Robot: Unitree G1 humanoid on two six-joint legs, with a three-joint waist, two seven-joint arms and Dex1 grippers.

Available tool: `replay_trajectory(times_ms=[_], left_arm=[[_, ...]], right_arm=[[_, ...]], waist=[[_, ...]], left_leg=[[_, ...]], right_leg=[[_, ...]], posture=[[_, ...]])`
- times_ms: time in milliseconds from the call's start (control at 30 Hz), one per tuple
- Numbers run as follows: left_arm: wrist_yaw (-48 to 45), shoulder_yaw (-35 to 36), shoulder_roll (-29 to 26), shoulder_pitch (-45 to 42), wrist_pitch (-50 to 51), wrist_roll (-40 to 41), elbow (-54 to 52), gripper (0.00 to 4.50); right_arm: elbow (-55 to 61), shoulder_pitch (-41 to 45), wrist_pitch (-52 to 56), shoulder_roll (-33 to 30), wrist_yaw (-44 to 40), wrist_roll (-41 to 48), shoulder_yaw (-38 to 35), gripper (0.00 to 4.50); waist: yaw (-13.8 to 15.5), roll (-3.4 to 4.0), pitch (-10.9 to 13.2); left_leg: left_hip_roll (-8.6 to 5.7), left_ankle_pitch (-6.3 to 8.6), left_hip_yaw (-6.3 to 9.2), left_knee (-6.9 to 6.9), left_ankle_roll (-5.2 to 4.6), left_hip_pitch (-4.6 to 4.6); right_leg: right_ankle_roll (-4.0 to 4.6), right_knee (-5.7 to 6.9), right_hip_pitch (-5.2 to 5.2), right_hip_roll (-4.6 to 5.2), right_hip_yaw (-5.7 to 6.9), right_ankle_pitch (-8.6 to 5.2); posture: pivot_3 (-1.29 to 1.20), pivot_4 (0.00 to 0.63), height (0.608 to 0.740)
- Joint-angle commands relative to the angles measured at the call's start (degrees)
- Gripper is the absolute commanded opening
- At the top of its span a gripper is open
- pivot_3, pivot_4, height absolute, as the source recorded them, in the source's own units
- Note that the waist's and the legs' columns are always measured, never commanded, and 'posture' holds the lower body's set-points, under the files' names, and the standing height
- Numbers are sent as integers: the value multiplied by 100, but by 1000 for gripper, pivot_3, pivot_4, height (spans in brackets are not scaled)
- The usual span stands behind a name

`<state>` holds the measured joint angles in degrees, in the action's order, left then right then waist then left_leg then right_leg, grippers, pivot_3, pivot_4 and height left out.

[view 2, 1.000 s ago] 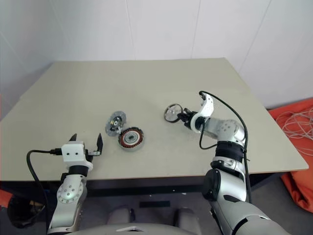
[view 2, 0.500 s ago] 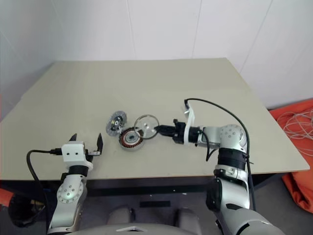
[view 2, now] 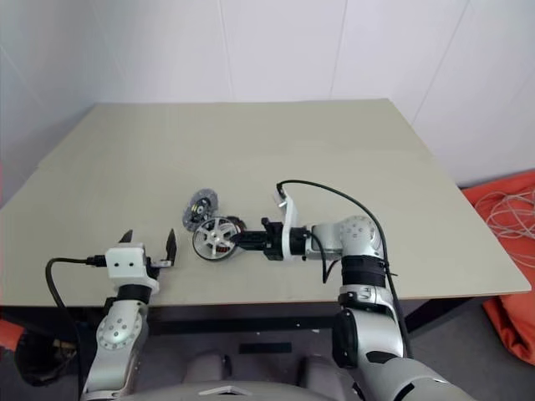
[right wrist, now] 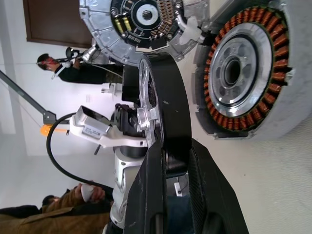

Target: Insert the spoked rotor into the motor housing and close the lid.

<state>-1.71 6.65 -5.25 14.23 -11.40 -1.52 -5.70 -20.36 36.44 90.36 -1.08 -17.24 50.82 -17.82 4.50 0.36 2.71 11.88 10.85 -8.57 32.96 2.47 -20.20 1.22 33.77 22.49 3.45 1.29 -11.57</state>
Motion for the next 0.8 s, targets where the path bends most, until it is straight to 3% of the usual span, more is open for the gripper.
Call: replay_trajectory(times_ms=[33, 800], left_arm=[[-333, -109, -137, 101, -175, 189, -385, 4500], [-2251, -519, -724, 654, 434, 1742, -1168, 4500]], right_arm=[[3, 238, -121, 46, -79, -36, -81, 290], [-385, 435, -713, 119, -414, -566, 129, 290]], waist=[[-1, 0, 0], [-23, 2, 1]], left_leg=[[0, 0, 0, -1, 1, -3], [0, -9, -7, -23, 16, -2]], right_leg=[[0, 1, 4, -1, 0, 0], [1, 2, 20, -2, -2, 0]], posture=[[0, 0, 740], [0, 0, 740]])
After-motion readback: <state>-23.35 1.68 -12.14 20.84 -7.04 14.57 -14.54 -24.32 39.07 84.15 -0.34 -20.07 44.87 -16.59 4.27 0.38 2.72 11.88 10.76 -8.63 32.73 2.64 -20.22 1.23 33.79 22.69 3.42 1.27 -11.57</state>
